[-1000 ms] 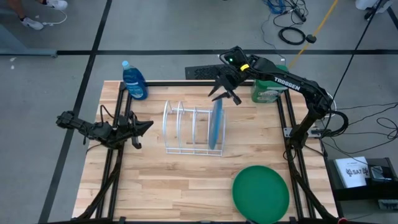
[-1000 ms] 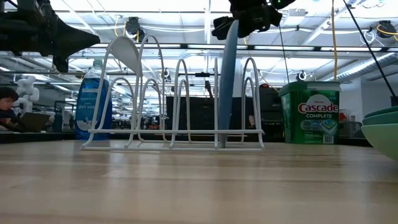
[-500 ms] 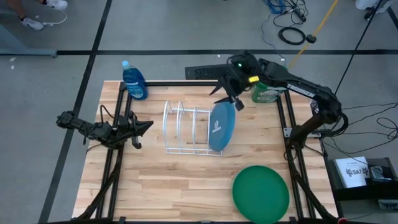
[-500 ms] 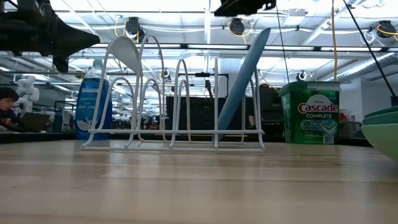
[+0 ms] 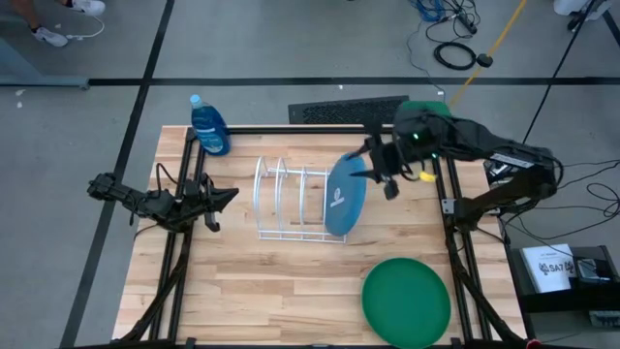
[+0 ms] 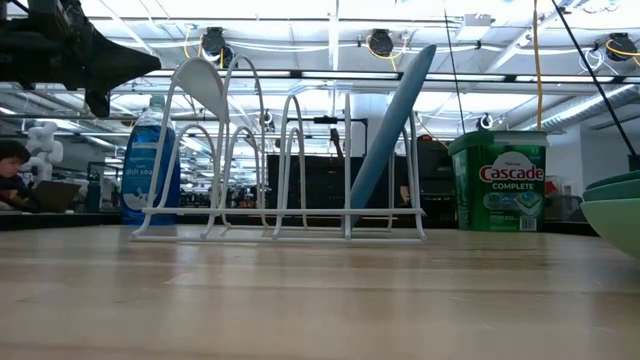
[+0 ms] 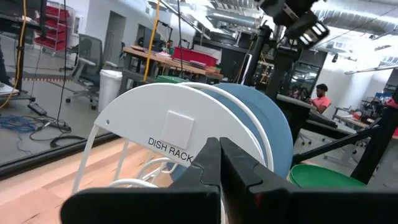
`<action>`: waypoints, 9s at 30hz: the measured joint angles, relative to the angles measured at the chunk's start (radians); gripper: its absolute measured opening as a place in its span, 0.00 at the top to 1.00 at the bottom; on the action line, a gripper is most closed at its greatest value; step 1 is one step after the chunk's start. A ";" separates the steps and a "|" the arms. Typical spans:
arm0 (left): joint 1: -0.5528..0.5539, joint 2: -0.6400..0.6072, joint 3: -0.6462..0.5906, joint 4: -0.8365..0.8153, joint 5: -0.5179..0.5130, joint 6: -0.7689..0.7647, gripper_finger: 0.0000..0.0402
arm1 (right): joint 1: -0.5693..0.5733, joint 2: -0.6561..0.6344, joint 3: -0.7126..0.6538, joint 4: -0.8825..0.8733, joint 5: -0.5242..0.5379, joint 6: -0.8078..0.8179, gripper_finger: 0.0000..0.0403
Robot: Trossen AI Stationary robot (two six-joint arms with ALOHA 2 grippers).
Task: Sort dishes
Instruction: Put the green plate into the white dish rack, then move the blue plate to the left slot of the dish rack, then put the green plate into the white dish rack
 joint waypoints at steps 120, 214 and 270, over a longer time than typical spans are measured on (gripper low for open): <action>0.000 0.000 0.000 -0.003 0.000 -0.048 1.00 | 0.481 -0.015 -0.327 -0.207 0.624 0.394 0.57; -0.001 0.001 0.001 0.263 0.074 0.161 1.00 | 0.033 0.588 0.726 0.066 0.323 -0.725 0.99; -0.001 0.000 0.011 0.286 0.131 0.209 1.00 | 0.097 0.793 0.726 -0.044 0.442 -0.728 0.51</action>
